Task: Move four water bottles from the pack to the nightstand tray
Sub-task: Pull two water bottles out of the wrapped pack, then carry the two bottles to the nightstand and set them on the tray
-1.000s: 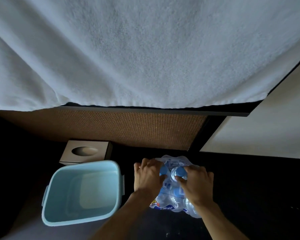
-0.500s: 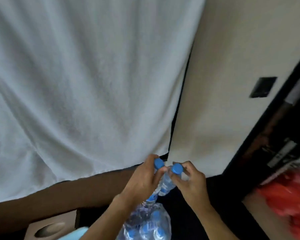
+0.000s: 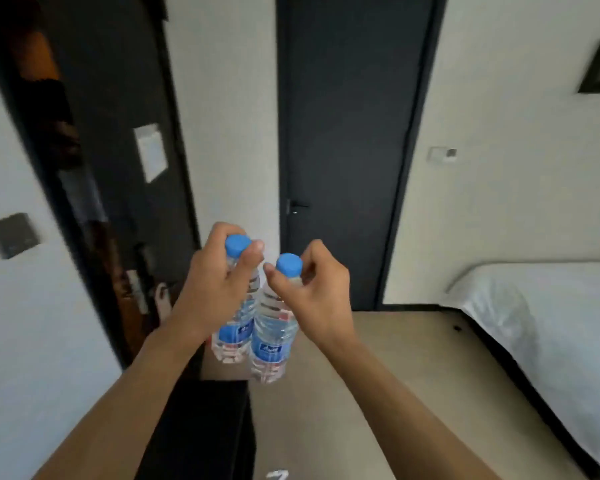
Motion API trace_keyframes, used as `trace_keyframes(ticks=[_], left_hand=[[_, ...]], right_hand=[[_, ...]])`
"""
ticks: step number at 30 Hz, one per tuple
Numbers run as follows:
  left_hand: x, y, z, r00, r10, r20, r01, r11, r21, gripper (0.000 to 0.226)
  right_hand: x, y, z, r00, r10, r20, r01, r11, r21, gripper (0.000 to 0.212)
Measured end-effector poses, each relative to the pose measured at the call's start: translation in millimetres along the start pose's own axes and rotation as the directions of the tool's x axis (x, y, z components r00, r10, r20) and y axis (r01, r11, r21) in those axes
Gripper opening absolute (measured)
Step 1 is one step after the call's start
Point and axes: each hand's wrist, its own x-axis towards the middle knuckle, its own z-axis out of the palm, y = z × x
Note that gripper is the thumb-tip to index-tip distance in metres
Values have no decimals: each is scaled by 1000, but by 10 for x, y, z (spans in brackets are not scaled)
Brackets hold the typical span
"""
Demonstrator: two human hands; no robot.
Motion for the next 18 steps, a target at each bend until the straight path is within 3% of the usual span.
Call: trace_keyframes(ticks=[4,9,11,14,18], left_hand=[[227,1014,1703,947,229,227,-163,947,-276,23],[-53,2398,3966,774,445,450,-106,792,-601,28],[-239,3000,4835,706,526,475,-68,718,-693,30],[-599,3921,5980,590,647,482,-23,610,-792,9],[-1026,5044,7245,475,752,457,55,494,-868,7]], right_hand=[[48,141,-1875,946,-6,-324,-72,971,-229,57],[-285,379,-4372,787,-46,-616,-256,883,-393,48],[-483,389,-5328,726,-110,-679,-326,814,-480,49],[-814,340,-6606,652,-197,-732,-444,684,-579,49],[-1154,307,-8086,525,-281,-803,-598,549,-584,48]])
